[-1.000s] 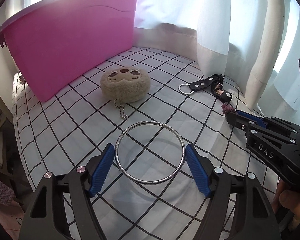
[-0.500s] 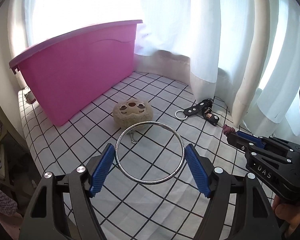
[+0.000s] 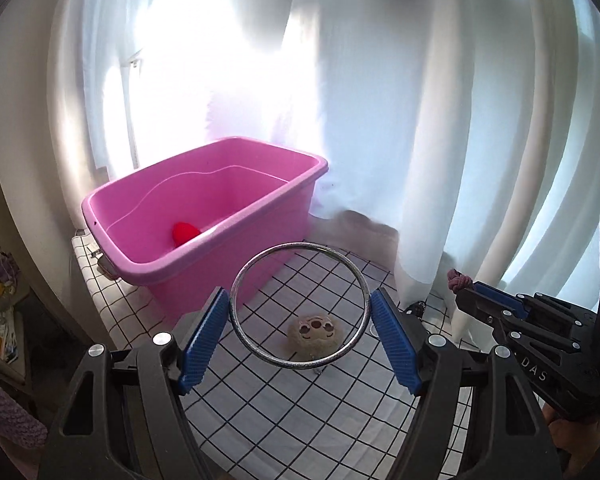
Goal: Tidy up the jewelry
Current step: 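Carry the hoop with the left tool while the right tool carries the hair tie over the tub, then open the left tool to drop the hoop while the right tool releases the hair tie into the tub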
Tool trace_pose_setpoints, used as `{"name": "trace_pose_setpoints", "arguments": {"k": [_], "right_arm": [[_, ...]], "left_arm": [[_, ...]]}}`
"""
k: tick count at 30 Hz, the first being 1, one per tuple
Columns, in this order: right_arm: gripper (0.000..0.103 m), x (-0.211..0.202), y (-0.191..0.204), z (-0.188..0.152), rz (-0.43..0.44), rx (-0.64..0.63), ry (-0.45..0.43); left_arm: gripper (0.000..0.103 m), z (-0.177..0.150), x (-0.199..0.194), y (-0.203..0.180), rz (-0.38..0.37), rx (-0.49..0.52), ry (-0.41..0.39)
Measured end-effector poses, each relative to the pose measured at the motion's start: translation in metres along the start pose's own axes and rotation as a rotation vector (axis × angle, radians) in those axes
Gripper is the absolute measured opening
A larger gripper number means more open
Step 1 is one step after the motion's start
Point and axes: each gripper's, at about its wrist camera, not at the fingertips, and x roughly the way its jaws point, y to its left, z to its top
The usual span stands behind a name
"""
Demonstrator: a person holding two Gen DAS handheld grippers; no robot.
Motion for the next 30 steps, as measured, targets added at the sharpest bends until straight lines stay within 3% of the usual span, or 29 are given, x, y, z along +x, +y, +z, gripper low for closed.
{"name": "trace_pose_setpoints", "arguments": {"k": [8,14,23,30], "right_arm": [[0.018,0.016,0.057,0.088,0.047,-0.021,-0.105],[0.018,0.074,0.107,0.138,0.07,-0.043,-0.071],[0.018,0.192,0.142,0.174,0.067,0.019,0.13],[0.018,0.248,0.139,0.176,0.011,0.077,0.281]], "left_arm": [[0.071,0.067,0.006,0.073,0.006,0.012,-0.087],[0.071,0.108,0.042,0.137,-0.017,0.038,-0.078],[0.071,0.132,0.128,0.196,-0.106,0.057,0.096],[0.071,0.136,0.185,0.207,-0.164,0.085,0.264]]}}
